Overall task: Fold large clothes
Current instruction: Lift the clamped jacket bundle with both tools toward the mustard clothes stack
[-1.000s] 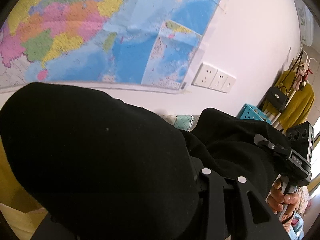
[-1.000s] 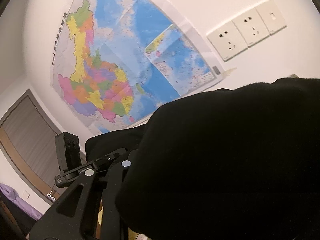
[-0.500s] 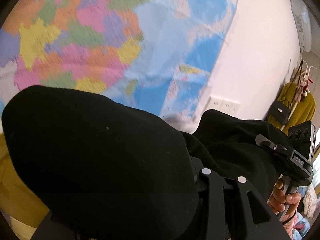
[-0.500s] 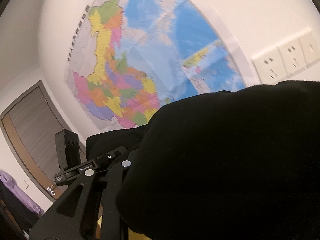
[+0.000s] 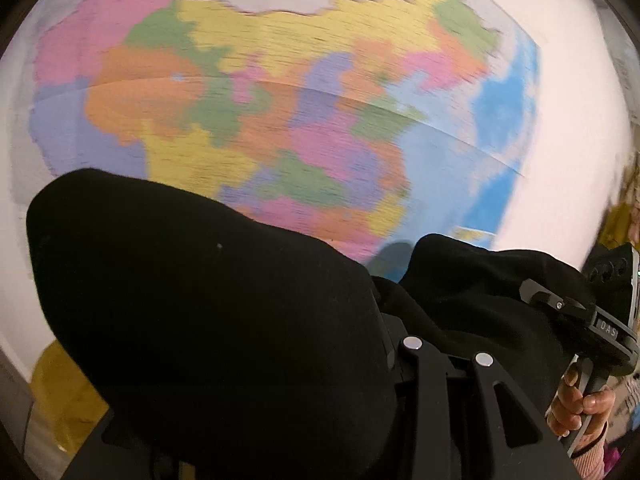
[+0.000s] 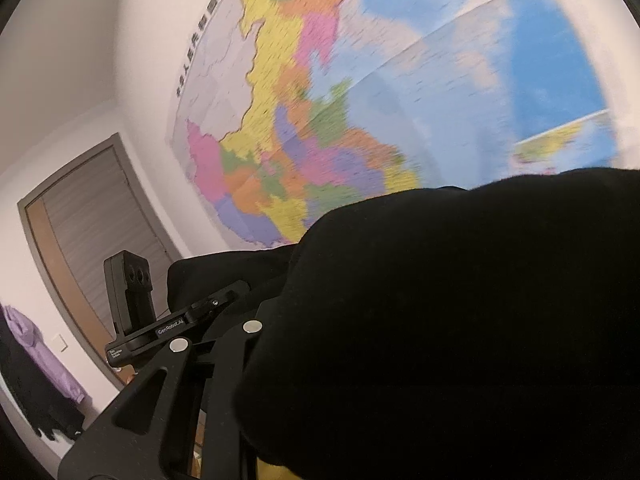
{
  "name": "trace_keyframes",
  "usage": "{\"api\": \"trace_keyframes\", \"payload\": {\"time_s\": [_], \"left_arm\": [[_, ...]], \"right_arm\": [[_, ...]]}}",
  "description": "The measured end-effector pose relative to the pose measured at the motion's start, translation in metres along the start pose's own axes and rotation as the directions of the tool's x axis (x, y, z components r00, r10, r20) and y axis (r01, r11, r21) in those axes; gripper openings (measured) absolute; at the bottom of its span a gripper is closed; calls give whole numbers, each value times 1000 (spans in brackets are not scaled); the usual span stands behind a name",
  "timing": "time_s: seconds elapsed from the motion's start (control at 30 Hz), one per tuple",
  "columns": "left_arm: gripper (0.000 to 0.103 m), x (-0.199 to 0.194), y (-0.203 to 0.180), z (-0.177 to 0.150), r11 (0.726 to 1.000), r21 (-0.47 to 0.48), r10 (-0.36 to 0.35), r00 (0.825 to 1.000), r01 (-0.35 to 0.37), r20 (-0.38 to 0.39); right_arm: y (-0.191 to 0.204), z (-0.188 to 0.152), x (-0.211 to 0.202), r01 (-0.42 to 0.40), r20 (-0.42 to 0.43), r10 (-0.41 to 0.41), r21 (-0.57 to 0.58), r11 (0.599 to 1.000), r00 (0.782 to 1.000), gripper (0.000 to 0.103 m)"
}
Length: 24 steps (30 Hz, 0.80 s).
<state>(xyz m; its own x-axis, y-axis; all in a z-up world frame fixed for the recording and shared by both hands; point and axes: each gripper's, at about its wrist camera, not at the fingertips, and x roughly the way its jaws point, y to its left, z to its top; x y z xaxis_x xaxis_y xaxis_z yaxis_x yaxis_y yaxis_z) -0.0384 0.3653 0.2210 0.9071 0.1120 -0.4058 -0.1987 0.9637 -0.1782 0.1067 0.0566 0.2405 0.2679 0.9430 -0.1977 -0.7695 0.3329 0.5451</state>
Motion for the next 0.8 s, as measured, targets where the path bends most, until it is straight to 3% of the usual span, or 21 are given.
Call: {"api": "trace_keyframes", "payload": {"time_s": [0.23, 0.33, 0.43, 0.5, 0.57, 0.6, 0.67, 0.77, 0.8], "left_arm": [[36, 3, 70, 18, 988, -50, 147, 989, -145, 27], [36, 4, 106, 33, 975, -67, 217, 975, -214, 42], [36, -6, 146, 46, 958, -102, 277, 955, -266, 107], [37, -16, 173, 42, 955, -133, 285, 946, -266, 152], [40, -16, 202, 16, 941, -130, 330, 931, -311, 159], [41, -10, 214, 0, 934, -133, 347, 929, -331, 130], [41, 11, 248, -50, 913, -149, 384, 923, -380, 1], [40, 34, 292, -122, 889, -233, 354, 915, -393, -194], [42, 34, 299, -135, 885, -257, 342, 917, -388, -205]], "right_arm": [[18, 1, 85, -62, -53, 62, 5, 998, 997, 24], [30, 4, 120, -75, -59, 75, -1, 997, 995, 24], [43, 2, 150, -101, -34, 100, -25, 995, 994, 24], [48, -9, 169, -114, -44, 113, -44, 992, 993, 24], [48, -39, 196, -142, -124, 135, -48, 989, 983, 24], [46, -61, 211, -138, -186, 126, -51, 989, 974, 25], [31, -105, 237, -115, -307, 106, -12, 993, 946, 26], [-3, -177, 264, -63, -500, 105, 100, 993, 860, 29], [-11, -192, 259, -61, -505, 108, 109, 992, 856, 33]]}}
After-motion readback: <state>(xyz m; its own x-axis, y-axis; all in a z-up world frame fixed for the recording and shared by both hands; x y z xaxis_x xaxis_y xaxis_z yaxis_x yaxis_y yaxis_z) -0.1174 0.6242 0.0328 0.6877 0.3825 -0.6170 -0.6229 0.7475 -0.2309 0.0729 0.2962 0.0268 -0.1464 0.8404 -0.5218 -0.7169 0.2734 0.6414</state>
